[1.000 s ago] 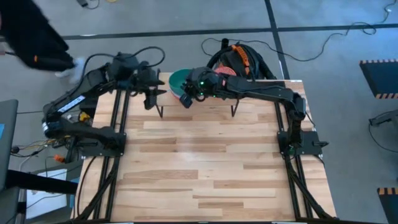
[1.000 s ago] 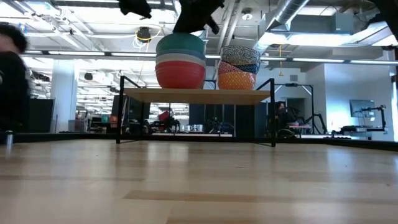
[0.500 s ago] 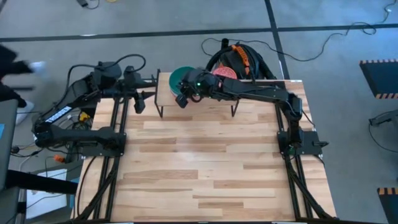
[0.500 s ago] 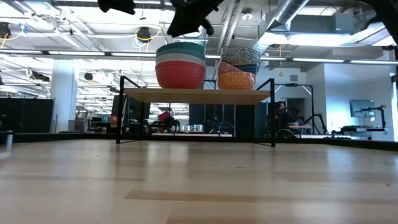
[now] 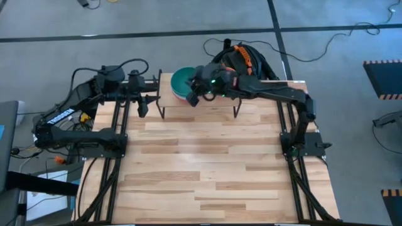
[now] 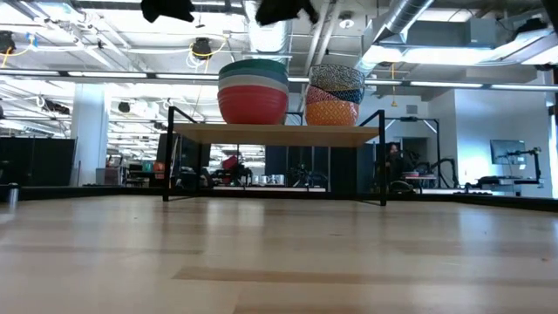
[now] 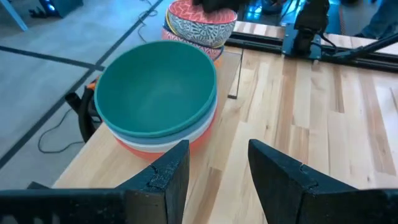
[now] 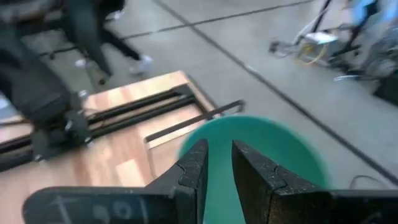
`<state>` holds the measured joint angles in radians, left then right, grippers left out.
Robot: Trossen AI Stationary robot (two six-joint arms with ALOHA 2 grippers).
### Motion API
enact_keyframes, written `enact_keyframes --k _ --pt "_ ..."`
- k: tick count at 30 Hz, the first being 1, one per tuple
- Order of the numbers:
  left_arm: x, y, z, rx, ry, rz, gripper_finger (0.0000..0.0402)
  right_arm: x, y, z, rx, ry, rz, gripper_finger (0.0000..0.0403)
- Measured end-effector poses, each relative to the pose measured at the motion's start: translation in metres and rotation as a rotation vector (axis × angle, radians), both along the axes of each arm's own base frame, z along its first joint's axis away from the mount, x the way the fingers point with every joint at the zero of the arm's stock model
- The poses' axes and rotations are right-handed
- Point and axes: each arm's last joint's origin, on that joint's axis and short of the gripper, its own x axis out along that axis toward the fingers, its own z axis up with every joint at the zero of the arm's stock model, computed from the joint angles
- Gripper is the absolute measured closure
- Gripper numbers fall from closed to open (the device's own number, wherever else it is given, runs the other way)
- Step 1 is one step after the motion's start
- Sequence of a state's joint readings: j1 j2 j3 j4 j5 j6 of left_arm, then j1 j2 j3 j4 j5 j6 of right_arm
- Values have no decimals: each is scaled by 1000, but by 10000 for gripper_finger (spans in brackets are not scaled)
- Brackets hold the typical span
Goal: Place and stack bowls onto a shelf
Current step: Return to Home Position
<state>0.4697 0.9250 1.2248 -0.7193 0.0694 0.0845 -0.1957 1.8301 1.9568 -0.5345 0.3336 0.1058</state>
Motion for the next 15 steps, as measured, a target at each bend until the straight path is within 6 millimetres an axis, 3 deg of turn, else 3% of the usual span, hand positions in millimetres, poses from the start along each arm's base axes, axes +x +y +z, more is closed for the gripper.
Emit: enact_keyframes --k 7,13,15 --pt "-5 -5 -2 9 -53 -14 250 -37 -10 34 -1 -77 -14 305" --pt "-24 -15 17 60 -266 -28 251 -63 -12 40 112 -282 312 307" --pt "-27 -17 12 58 -344 -36 252 -78 -7 41 113 -325 355 313"
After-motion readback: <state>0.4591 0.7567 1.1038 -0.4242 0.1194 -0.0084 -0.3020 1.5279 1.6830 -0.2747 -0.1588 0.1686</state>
